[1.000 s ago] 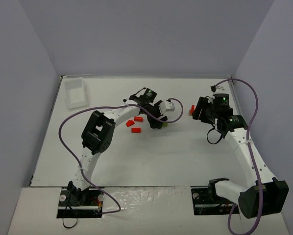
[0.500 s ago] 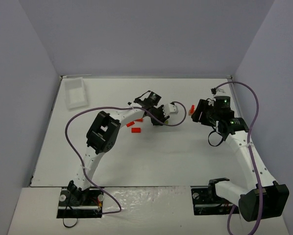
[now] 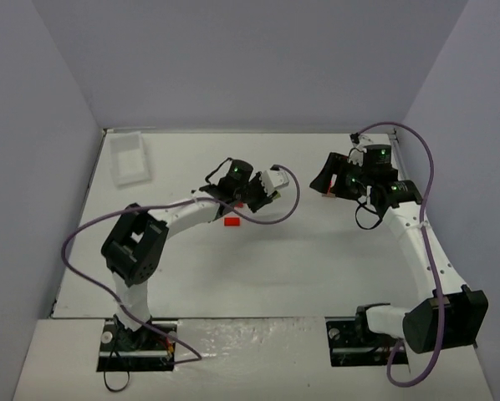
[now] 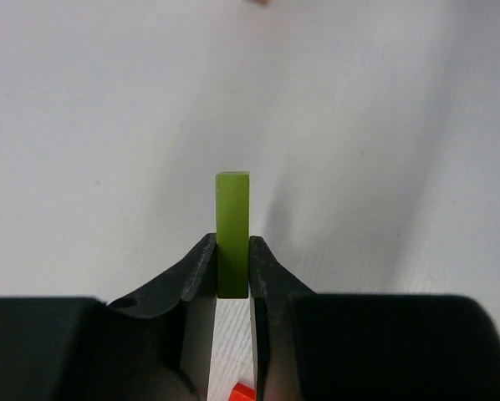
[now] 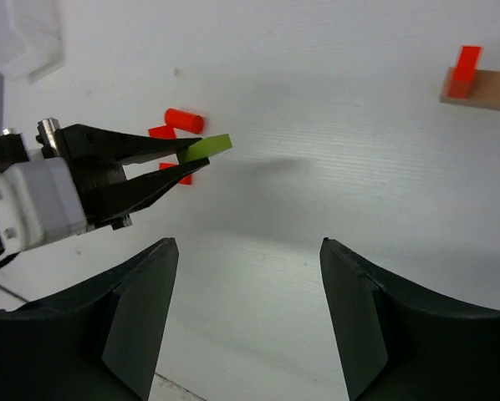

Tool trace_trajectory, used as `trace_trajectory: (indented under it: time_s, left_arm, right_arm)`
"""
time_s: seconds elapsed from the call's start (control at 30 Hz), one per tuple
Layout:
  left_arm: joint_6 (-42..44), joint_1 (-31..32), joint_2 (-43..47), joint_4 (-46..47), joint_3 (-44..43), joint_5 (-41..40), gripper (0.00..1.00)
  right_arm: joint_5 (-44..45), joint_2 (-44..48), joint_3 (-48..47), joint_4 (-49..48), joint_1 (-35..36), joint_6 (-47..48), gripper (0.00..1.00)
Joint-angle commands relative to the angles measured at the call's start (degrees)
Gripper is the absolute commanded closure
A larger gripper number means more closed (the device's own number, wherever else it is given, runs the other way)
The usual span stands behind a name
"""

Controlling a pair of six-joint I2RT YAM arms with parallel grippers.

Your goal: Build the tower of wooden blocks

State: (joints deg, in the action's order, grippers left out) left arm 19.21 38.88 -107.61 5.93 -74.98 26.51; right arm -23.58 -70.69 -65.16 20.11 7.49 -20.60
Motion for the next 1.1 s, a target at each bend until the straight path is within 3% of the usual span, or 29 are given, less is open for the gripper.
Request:
trace_trajectory:
  time_s: [0.0,0.27,0.77,0.93,1.07]
  left_arm:
    - [-11.36,-0.28,9.06,21.67,4.84,-1.50,1.00]
    - [-18.55,0.13,14.13,32.25,9.58,-0.02,1.00]
    - [-18.68,2.15,17.67,32.63,11.22,2.56,1.00]
    - [-20.16,2.16,18.81,33.66,12.46,2.32,0.99]
    - [-20.35,2.08,18.61,33.71,12.55,2.39,0.99]
  right_arm:
    - [-13.37,-5.95,-7.64,-2.96,-0.03,0.00,0.31]
    - [-21.44,-12.65,-14.90,-2.98,1.91,2.60,0.25]
    - [-16.00,-17.86,-18.54,-3.23,8.61,5.60,0.26]
    - [-16.31,-18.84,-19.04,-3.24,8.68,5.91,0.31]
    - [-16.64,-18.72,-18.93,-3.32,8.77,6.30,0.41]
